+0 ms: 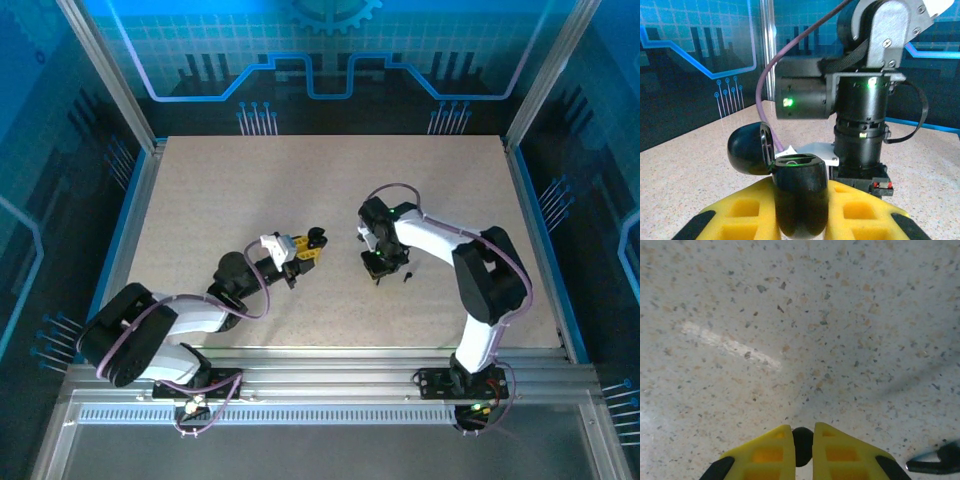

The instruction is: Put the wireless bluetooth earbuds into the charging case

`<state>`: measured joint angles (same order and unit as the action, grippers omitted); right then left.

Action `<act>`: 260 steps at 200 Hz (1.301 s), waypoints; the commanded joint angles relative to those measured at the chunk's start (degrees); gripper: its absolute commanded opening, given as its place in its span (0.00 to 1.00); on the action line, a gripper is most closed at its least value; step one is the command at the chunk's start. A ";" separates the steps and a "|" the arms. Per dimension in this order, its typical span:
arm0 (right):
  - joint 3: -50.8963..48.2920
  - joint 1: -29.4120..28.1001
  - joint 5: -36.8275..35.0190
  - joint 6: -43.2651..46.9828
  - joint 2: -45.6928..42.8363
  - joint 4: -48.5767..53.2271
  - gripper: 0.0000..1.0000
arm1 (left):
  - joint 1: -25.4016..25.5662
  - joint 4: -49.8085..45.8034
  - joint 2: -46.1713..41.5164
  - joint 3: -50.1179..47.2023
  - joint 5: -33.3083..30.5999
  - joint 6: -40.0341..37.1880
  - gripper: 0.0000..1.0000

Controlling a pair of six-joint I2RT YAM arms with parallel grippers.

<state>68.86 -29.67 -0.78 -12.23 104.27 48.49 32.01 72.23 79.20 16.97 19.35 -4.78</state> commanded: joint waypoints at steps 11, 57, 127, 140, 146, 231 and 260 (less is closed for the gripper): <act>3.56 -0.91 1.15 1.49 4.04 4.66 0.12 | -0.03 -4.01 -3.10 -0.87 -1.07 -2.47 0.16; 5.49 -0.76 1.09 0.70 5.00 5.91 0.31 | -0.02 -6.25 -4.49 -0.72 -1.18 -3.22 0.16; 8.03 1.13 1.01 -17.48 -1.49 8.87 0.33 | -0.02 -6.26 -4.71 -0.56 -1.40 -3.06 0.17; 7.72 1.53 1.15 -24.29 -2.64 10.16 0.33 | -0.02 -6.30 -4.71 -0.43 -1.51 -3.01 0.17; 7.33 1.62 1.41 -27.07 -3.02 10.47 0.33 | -0.02 -6.25 -4.75 -0.41 -1.58 -2.96 0.17; 2.22 3.04 7.35 -39.60 0.40 7.85 0.33 | -0.02 -5.39 -4.23 -0.36 -1.32 -2.08 0.17; 1.28 3.56 7.35 -39.66 1.15 6.11 0.31 | -0.02 -5.08 -3.81 -0.27 -1.34 -1.90 0.17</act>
<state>71.02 -27.27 5.26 -49.76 104.22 55.64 32.01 65.78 75.68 16.75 18.63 -6.39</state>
